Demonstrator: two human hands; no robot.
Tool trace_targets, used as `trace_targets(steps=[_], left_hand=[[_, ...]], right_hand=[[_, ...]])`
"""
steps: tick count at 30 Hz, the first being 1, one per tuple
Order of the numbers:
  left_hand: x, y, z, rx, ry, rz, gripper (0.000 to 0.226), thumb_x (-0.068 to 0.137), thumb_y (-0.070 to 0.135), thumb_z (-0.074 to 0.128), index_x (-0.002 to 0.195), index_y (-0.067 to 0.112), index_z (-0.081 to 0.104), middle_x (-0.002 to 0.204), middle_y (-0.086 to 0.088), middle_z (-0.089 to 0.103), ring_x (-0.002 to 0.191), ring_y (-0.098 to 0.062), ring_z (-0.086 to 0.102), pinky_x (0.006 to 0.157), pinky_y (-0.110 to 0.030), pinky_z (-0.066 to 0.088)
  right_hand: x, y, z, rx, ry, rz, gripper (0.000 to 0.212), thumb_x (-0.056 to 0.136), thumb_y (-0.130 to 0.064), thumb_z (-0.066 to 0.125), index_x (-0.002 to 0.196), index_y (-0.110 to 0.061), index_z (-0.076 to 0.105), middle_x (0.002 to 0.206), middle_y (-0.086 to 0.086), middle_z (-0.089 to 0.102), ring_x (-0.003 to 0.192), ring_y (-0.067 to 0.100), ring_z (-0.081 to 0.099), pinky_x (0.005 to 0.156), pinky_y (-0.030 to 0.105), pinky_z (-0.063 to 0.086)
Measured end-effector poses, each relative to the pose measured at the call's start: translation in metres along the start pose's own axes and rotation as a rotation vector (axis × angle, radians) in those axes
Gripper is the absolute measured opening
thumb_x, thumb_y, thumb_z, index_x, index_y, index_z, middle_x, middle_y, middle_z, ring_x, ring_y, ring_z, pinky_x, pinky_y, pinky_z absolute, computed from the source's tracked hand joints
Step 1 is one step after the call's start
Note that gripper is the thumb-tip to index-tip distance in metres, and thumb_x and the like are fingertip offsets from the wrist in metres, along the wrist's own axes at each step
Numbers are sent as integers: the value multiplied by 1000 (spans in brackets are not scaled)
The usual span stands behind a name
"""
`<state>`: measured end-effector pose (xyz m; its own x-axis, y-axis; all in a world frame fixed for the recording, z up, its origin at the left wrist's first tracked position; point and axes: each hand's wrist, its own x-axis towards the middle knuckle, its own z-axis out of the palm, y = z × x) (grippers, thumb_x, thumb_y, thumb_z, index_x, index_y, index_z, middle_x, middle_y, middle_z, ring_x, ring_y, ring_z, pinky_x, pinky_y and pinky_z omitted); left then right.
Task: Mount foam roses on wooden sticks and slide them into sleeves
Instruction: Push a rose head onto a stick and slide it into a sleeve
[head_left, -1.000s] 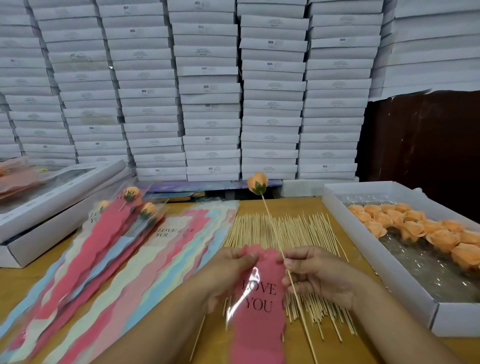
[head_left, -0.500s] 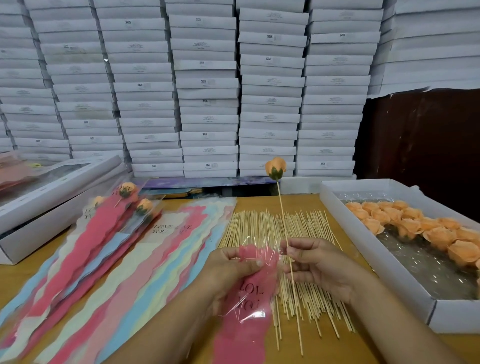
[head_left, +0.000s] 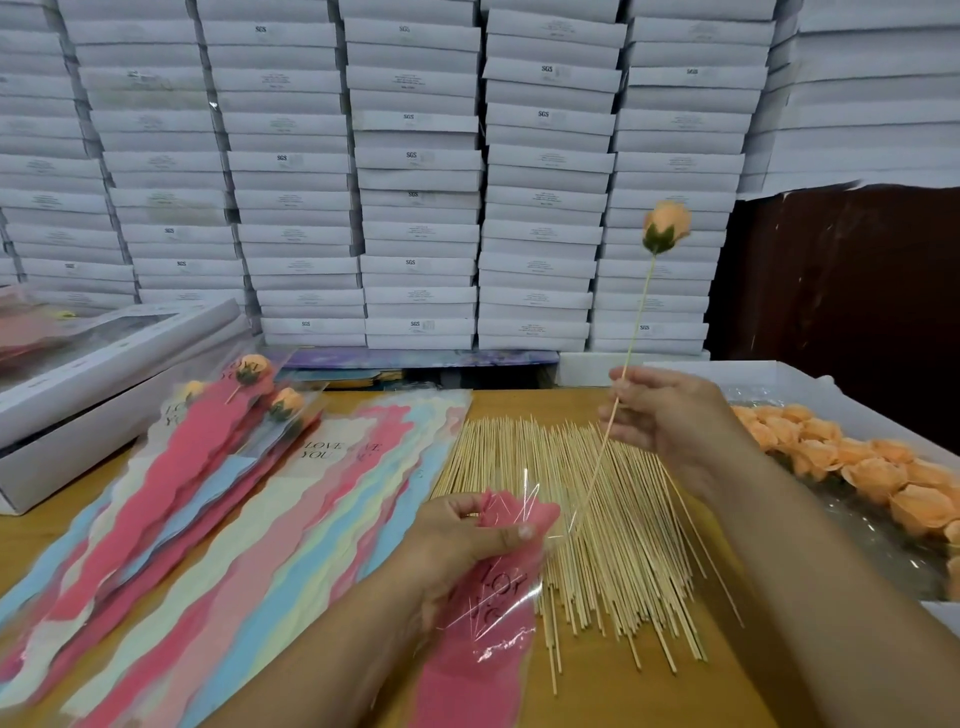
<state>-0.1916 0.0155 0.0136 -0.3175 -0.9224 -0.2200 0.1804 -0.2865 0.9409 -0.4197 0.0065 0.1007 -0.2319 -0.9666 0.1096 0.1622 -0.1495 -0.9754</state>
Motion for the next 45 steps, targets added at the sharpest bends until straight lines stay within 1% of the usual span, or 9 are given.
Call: trace_targets(steps=[6, 11, 14, 29, 34, 36, 39, 43, 45], left_hand=[[3, -5, -2, 29, -17, 26, 88, 30, 14, 106, 110, 5, 69, 104, -23, 75, 95, -40, 73, 79, -44, 59], [2, -6, -6, 62, -33, 17, 71, 37, 13, 104, 101, 7, 74, 101, -24, 75, 82, -35, 75, 58, -35, 58], [1, -5, -6, 68, -25, 19, 72, 44, 8, 99, 109, 4, 68, 101, -22, 76, 87, -36, 75, 62, -33, 59], [-1, -4, -2, 24, -18, 24, 62, 61, -1, 91, 116, -2, 64, 98, -23, 75, 77, -34, 76, 56, -33, 59], [2, -7, -3, 18, 0, 45, 43, 65, 4, 91, 104, 1, 72, 103, -25, 74, 94, -40, 73, 84, -50, 59], [1, -7, -2, 14, -13, 52, 30, 70, 8, 90, 96, 5, 76, 100, -24, 75, 86, -36, 74, 80, -46, 60], [-2, -5, -1, 31, -59, 63, 37, 74, 19, 88, 105, 4, 75, 103, -25, 74, 85, -33, 71, 83, -48, 58], [-4, -2, -1, 1, -118, 75, 33, 79, 13, 83, 108, -1, 74, 94, -24, 74, 70, -27, 74, 63, -34, 59], [-4, -1, -1, -5, -137, 83, 35, 76, 12, 86, 107, -1, 74, 98, -25, 73, 76, -30, 74, 69, -37, 60]], right_hand=[[8, -37, 20, -20, 63, -164, 13, 96, 0, 60, 93, -10, 68, 84, 8, 67, 65, 15, 73, 57, 24, 58], [8, -41, 24, -91, 108, -237, 17, 96, -2, 60, 90, -15, 68, 85, 7, 67, 63, 13, 72, 58, 23, 59], [10, -47, 20, -44, 150, -251, 17, 96, -2, 60, 89, -15, 68, 87, 8, 67, 65, 14, 72, 58, 22, 58], [0, -6, 22, -143, -39, -56, 13, 95, -1, 60, 95, -10, 70, 87, 10, 68, 66, 17, 72, 53, 24, 57], [-4, 13, 30, -82, -111, 28, 10, 94, 0, 61, 97, -6, 69, 80, 7, 67, 65, 19, 73, 53, 27, 57], [-5, 21, 33, -83, -127, 49, 9, 94, -2, 63, 98, -6, 70, 76, 5, 70, 69, 21, 74, 53, 26, 57], [-7, 30, 36, -146, -163, 61, 7, 92, -7, 67, 95, -11, 72, 75, 2, 75, 73, 18, 75, 56, 23, 56], [-6, 37, 36, -212, -190, 74, 7, 90, -14, 71, 96, -15, 74, 85, 3, 78, 74, 12, 73, 58, 20, 54], [-7, 39, 34, -207, -201, 79, 7, 89, -15, 72, 94, -16, 75, 87, 3, 78, 77, 11, 74, 60, 21, 55]])
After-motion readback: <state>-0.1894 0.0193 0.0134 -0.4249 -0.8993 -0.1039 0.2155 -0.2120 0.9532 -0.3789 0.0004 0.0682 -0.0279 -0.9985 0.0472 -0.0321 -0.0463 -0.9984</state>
